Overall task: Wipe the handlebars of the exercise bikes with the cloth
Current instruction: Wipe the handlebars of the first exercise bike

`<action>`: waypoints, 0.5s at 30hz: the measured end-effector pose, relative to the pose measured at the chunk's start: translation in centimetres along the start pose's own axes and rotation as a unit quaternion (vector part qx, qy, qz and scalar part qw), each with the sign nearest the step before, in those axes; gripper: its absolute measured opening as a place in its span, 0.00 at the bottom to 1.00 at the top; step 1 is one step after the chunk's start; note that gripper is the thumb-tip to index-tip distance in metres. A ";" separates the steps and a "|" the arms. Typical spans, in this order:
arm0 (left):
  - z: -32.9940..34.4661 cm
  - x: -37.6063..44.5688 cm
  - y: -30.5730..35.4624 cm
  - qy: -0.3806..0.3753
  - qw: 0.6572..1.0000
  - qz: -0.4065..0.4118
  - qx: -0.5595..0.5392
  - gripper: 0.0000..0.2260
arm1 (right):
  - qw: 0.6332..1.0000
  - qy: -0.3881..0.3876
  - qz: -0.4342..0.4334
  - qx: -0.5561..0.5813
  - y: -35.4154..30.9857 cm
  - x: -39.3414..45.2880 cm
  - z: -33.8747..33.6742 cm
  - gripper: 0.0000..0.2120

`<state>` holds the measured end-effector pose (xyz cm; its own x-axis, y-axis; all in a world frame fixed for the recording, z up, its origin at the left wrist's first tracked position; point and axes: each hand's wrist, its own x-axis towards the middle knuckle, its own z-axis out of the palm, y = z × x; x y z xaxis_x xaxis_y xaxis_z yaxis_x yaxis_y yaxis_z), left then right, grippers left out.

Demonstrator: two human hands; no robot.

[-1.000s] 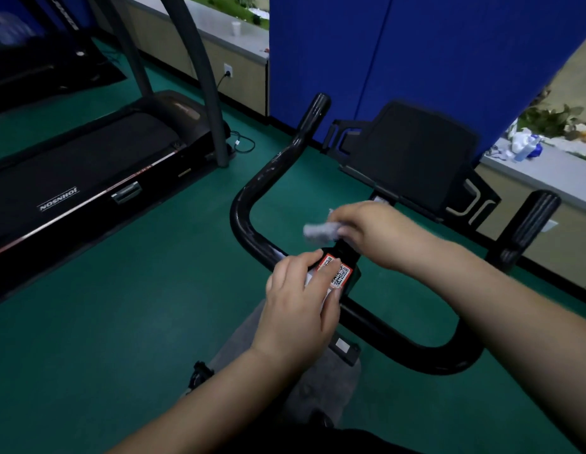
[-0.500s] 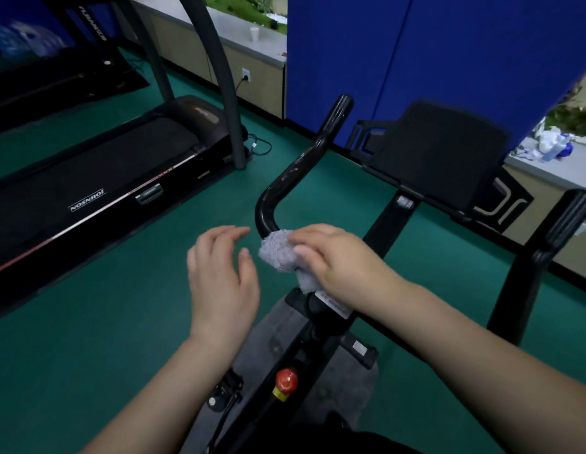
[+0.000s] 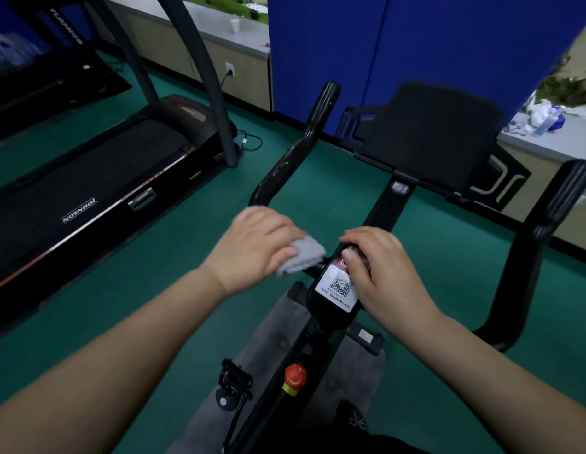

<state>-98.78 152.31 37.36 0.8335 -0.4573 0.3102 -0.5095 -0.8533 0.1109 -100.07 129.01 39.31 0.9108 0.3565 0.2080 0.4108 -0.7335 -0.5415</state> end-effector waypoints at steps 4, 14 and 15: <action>-0.5 0.3 -1.3 0.021 0.999 -0.039 -0.001 0.17 | 1.000 -0.011 -0.001 -0.019 -0.2 -0.3 0.1 0.15; 1.3 1.0 1.8 0.023 0.995 0.099 0.005 0.23 | 0.997 -0.004 -0.022 -0.070 -0.5 -0.3 0.7 0.16; 1.2 1.2 0.4 0.008 0.992 0.127 0.015 0.24 | 0.997 -0.006 -0.024 -0.071 -0.4 -0.2 0.7 0.17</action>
<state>-97.76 151.14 36.62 0.6747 -0.6552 0.3399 -0.6965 -0.7176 -0.0008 -100.48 129.66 38.95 0.8898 0.3997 0.2201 0.4562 -0.7896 -0.4105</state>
